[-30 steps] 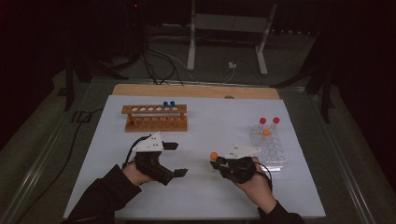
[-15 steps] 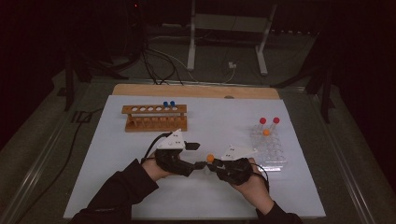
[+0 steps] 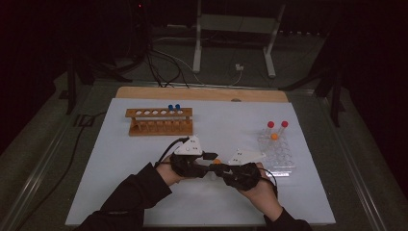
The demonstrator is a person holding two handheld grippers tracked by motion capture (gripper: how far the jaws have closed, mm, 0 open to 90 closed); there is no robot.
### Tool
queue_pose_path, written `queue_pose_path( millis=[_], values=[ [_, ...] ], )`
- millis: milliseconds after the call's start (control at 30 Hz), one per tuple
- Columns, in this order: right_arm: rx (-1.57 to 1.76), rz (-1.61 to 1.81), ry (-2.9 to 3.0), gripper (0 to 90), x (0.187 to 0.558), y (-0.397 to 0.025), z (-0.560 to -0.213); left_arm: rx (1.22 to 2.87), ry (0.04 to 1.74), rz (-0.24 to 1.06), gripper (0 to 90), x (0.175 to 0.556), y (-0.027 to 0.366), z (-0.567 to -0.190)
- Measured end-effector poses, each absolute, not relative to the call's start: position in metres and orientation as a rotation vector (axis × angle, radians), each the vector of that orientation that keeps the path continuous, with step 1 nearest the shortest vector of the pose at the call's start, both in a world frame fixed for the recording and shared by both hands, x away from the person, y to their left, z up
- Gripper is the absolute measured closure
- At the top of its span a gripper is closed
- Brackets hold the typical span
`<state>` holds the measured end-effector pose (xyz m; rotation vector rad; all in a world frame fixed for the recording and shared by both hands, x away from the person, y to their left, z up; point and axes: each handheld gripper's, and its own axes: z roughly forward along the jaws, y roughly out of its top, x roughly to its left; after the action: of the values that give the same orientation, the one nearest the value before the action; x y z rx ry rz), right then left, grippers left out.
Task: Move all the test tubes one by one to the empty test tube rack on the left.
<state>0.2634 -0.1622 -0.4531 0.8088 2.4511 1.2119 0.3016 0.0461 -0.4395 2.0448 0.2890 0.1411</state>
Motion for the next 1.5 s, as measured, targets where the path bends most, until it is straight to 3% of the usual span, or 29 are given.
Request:
queue_pose_path(
  millis=[133, 433, 1067, 1500],
  values=[
    [0.803, 1.211, 2.450, 75.5, 0.263, -0.162, -0.453, 2.046, 0.261, 0.150, 69.8, 0.302, 0.044, -0.441],
    [0.811, 1.237, 2.434, 73.7, 0.264, -0.164, -0.452, 2.050, 0.258, 0.176, 71.7, 0.303, 0.046, -0.436],
    [0.877, 1.330, 2.328, 20.6, 0.261, -0.178, -0.442, 2.000, 0.404, 0.340, 71.8, 0.320, 0.102, -0.405],
    [0.909, 1.357, 2.303, 0.5, 0.262, -0.181, -0.441, 1.979, 0.541, 0.468, 71.7, 0.342, 0.142, -0.390]
  ],
)
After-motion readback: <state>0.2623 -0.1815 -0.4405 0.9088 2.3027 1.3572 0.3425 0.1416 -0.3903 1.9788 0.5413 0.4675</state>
